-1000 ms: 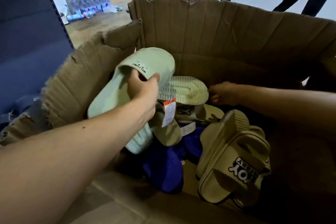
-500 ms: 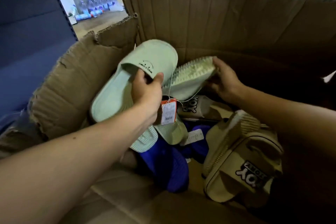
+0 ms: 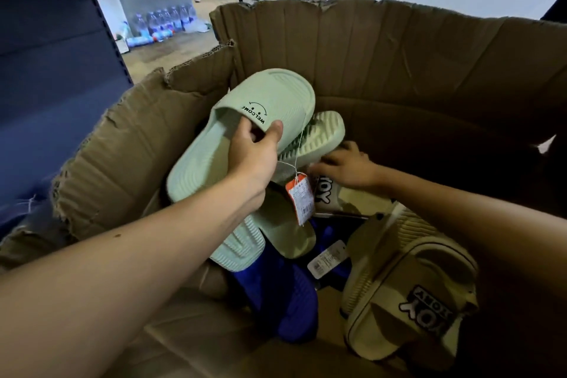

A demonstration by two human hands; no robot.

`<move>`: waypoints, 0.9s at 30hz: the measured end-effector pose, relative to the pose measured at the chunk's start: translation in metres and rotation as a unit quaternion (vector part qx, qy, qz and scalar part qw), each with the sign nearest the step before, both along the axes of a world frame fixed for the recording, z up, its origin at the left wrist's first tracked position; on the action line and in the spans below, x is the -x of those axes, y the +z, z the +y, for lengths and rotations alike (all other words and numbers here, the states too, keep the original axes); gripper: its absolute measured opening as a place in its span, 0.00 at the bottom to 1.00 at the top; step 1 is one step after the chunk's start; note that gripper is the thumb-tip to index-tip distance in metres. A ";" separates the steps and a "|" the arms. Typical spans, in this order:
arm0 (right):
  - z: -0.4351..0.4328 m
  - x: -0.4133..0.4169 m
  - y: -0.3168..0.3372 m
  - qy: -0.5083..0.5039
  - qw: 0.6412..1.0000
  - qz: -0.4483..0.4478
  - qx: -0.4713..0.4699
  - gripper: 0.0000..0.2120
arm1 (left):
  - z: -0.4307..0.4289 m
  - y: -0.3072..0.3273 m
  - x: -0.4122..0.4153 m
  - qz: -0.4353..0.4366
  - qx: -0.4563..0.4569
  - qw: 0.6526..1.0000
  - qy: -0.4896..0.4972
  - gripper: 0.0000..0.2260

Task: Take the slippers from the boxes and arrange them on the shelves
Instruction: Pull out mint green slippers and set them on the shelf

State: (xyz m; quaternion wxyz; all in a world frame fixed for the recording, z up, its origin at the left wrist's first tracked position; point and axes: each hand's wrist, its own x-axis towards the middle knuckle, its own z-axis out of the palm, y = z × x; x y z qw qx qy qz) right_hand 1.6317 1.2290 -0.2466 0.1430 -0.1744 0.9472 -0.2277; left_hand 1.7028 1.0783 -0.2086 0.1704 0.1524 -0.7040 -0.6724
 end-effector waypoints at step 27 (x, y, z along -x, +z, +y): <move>-0.032 -0.068 0.203 0.020 0.869 0.439 0.226 0.09 | -0.042 0.144 -0.026 0.233 0.337 0.906 0.101 0.15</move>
